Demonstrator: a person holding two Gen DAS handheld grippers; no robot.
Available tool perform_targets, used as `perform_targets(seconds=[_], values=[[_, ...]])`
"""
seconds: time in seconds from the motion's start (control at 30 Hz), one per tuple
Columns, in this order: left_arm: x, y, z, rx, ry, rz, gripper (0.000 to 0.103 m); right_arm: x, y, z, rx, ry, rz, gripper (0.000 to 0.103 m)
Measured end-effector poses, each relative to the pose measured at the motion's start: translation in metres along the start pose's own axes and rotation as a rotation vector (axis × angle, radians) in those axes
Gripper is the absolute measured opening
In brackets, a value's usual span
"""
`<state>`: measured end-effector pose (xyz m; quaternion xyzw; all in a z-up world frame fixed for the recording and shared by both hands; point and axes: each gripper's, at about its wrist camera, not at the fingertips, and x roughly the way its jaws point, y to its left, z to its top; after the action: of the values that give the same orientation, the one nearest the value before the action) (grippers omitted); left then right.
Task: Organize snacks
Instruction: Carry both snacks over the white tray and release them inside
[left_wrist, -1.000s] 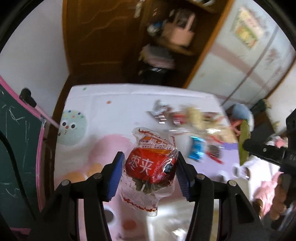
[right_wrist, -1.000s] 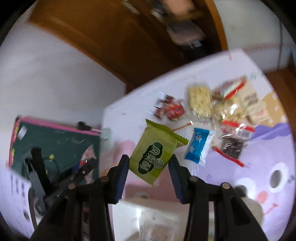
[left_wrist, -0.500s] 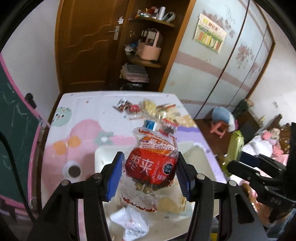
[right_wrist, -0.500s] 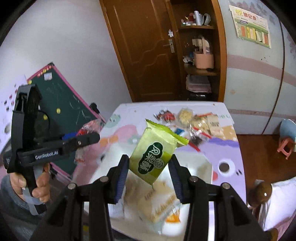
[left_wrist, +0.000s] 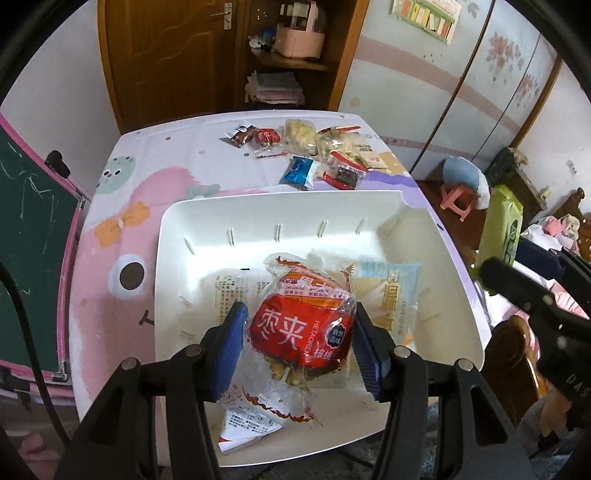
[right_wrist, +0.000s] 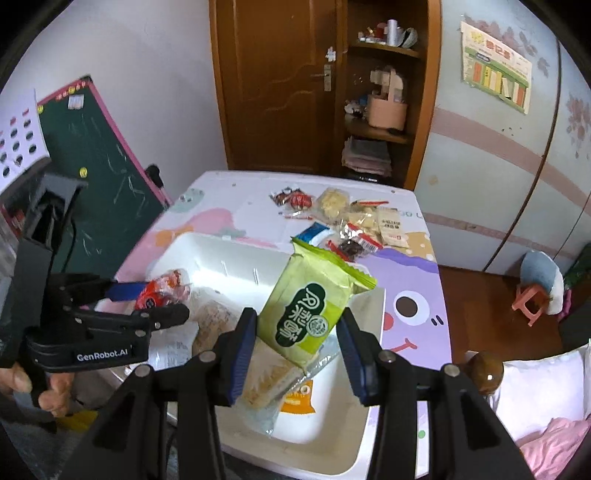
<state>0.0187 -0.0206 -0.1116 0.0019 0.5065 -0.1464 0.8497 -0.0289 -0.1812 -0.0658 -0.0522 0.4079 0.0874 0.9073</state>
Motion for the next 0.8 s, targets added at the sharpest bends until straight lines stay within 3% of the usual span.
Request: perform_targets(seconds=[0.07,0.13,0.2,0.27,0.4,0.8], values=[[0.000,-0.002,0.002,0.003,-0.004,0.014,0.057,0.005,0.002,-0.002,-0.017,0.022,0.008,0.045],[-0.002,-0.003,0.002,0.004,-0.014,0.031,0.064,0.009,0.006,-0.002,-0.034,0.042,0.001,0.046],[-0.005,-0.004,0.002,0.004,-0.029,0.025,0.077,0.008,0.009,-0.003,-0.049,0.037,-0.017,0.048],[-0.008,-0.005,0.003,0.006,-0.052,0.024,0.080,0.007,0.010,-0.003,-0.055,0.025,-0.026,0.054],[-0.012,-0.007,0.004,0.017,-0.070,0.027,0.081,0.001,0.008,-0.002,-0.048,0.002,-0.031,0.060],[-0.034,-0.010,0.010,0.022,-0.144,0.052,0.081,0.005,-0.014,-0.003,0.056,0.008,0.013,0.060]])
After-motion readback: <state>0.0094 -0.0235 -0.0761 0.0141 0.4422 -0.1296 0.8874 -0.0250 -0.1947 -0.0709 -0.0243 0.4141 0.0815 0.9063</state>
